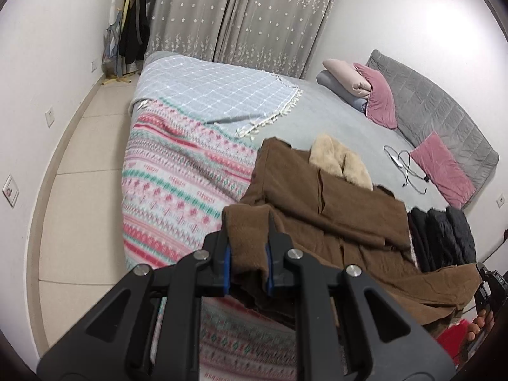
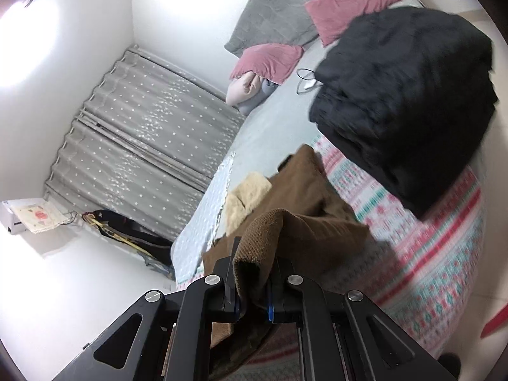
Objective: Fold large clothes
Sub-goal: 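Lift the coat side edge with both tools and fold it across the body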
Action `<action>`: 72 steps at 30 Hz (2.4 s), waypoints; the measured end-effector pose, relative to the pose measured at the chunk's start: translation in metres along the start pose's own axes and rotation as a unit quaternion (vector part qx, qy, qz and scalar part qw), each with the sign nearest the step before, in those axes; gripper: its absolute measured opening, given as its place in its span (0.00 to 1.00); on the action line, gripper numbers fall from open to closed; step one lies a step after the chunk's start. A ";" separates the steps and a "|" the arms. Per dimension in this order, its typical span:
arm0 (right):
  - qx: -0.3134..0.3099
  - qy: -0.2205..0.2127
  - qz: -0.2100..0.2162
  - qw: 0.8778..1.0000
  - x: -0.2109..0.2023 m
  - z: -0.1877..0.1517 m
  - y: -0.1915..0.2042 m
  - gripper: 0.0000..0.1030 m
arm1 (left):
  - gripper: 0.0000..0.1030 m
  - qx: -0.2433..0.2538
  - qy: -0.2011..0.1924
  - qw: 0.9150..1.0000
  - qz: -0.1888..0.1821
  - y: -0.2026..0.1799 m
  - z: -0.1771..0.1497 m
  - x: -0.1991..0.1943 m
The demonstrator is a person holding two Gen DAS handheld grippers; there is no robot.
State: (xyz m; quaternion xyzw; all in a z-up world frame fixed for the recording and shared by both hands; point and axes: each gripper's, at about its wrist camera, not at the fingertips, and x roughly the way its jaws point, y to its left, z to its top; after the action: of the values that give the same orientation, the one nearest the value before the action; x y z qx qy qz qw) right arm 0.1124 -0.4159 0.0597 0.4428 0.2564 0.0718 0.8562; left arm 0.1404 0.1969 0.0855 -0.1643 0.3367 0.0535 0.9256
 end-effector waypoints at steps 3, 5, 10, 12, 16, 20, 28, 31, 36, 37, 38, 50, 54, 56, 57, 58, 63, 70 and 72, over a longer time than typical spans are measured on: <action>-0.015 -0.006 -0.003 1.000 0.020 0.022 0.017 0.10 | 0.18 0.000 -0.008 1.000 0.005 -0.009 0.028 0.016; -0.020 -0.008 -0.002 1.000 0.032 0.034 0.024 0.10 | 0.18 0.000 -0.011 1.000 0.008 -0.016 0.044 0.028; -0.024 -0.011 -0.008 1.000 0.079 0.074 0.038 0.10 | 0.18 0.020 -0.018 0.999 0.027 -0.044 0.091 0.071; -0.025 -0.011 -0.012 1.000 0.099 0.089 0.042 0.10 | 0.18 0.028 -0.021 0.999 0.036 -0.057 0.109 0.091; -0.017 -0.010 -0.017 1.000 0.154 0.128 0.049 0.10 | 0.18 0.036 -0.022 0.997 0.058 -0.081 0.150 0.145; 0.000 0.007 -0.038 0.999 0.227 0.167 0.044 0.10 | 0.18 0.041 -0.007 0.995 0.088 -0.096 0.185 0.219; 0.035 0.039 -0.127 0.991 0.385 0.206 -0.005 0.10 | 0.21 0.065 0.063 0.984 0.152 -0.119 0.198 0.395; 0.068 0.056 -0.169 0.982 0.439 0.202 -0.049 0.11 | 0.23 0.074 0.070 0.978 0.183 -0.118 0.181 0.440; 0.073 0.062 -0.201 0.975 0.477 0.184 -0.087 0.11 | 0.29 0.068 0.078 0.979 0.178 -0.111 0.173 0.475; 0.068 0.060 -0.202 0.975 0.478 0.185 -0.086 0.11 | 0.33 0.065 0.074 0.980 0.173 -0.109 0.175 0.475; 0.058 0.057 -0.204 0.976 0.477 0.186 -0.082 0.11 | 0.38 0.062 0.066 0.981 0.169 -0.108 0.178 0.474; -0.094 -0.039 -0.223 0.969 0.413 0.199 -0.017 0.77 | 0.62 -0.049 0.052 0.997 0.037 -0.049 0.180 0.412; -0.183 0.023 -0.211 0.960 0.427 0.191 -0.007 0.78 | 0.67 0.007 0.144 0.989 0.041 -0.061 0.143 0.446; -0.197 0.094 -0.231 0.948 0.456 0.184 -0.016 0.78 | 0.67 0.025 0.148 0.987 0.062 -0.065 0.134 0.457; -0.205 0.121 -0.254 0.937 0.474 0.178 -0.024 0.78 | 0.67 0.029 0.143 0.987 0.064 -0.068 0.132 0.462; -0.212 0.131 -0.265 0.931 0.482 0.174 -0.028 0.78 | 0.58 0.034 0.139 0.988 0.063 -0.070 0.130 0.464; -0.222 0.163 -0.263 0.925 0.516 0.154 -0.047 0.32 | 0.15 0.062 0.124 0.988 0.068 -0.081 0.131 0.467; -0.294 0.041 -0.273 0.915 0.485 0.174 0.023 0.06 | 0.09 0.040 0.007 0.998 0.049 -0.085 0.161 0.430; -0.327 0.003 -0.279 0.903 0.480 0.177 0.052 0.05 | 0.09 0.032 -0.038 0.998 0.043 -0.093 0.169 0.416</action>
State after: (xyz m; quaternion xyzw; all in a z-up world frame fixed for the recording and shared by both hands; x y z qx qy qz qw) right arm 0.6182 -0.3442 0.0050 0.0479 0.3337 -0.0891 0.9372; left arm 0.5819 0.1623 -0.0344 -0.1177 0.3099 0.0882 0.9393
